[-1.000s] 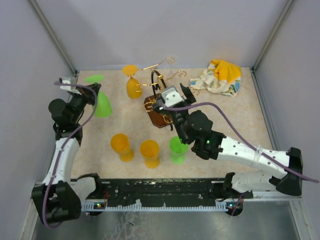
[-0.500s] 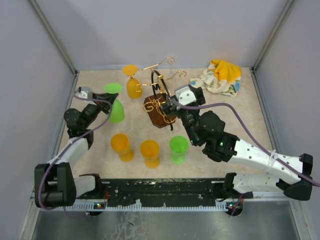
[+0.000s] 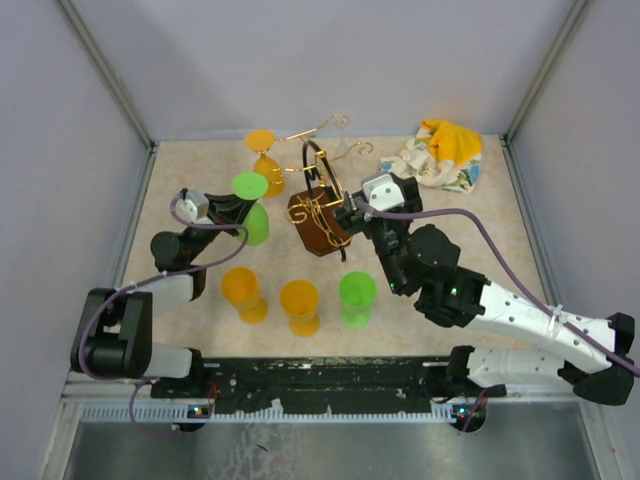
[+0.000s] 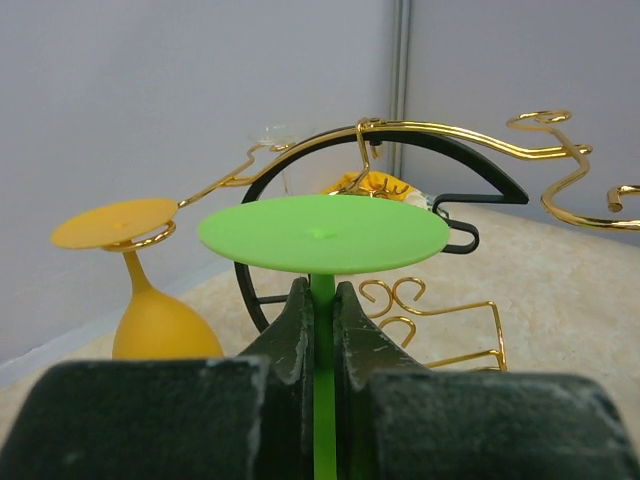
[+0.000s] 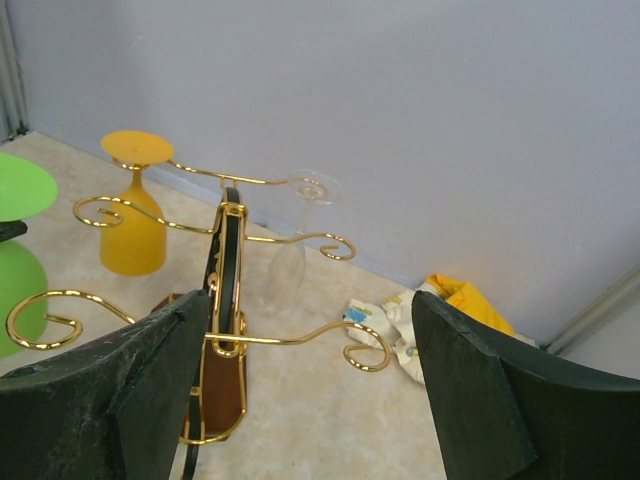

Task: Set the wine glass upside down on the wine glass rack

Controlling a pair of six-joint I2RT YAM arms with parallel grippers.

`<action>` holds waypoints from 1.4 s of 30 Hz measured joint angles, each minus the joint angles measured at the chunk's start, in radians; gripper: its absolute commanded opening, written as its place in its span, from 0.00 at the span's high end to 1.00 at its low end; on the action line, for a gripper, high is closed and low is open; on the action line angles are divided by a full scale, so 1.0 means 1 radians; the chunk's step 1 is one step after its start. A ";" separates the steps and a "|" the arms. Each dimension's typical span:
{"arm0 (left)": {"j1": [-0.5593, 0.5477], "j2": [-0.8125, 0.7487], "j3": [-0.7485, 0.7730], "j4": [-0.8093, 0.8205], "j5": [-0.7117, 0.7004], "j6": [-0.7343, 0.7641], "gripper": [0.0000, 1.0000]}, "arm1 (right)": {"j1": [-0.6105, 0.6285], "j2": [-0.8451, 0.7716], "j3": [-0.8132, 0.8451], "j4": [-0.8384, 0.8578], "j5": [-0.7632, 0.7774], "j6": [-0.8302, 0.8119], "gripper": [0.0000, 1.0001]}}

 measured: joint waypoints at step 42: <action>-0.141 0.315 0.189 0.076 0.016 -0.090 1.00 | -0.001 0.001 -0.039 0.000 0.064 -0.043 0.15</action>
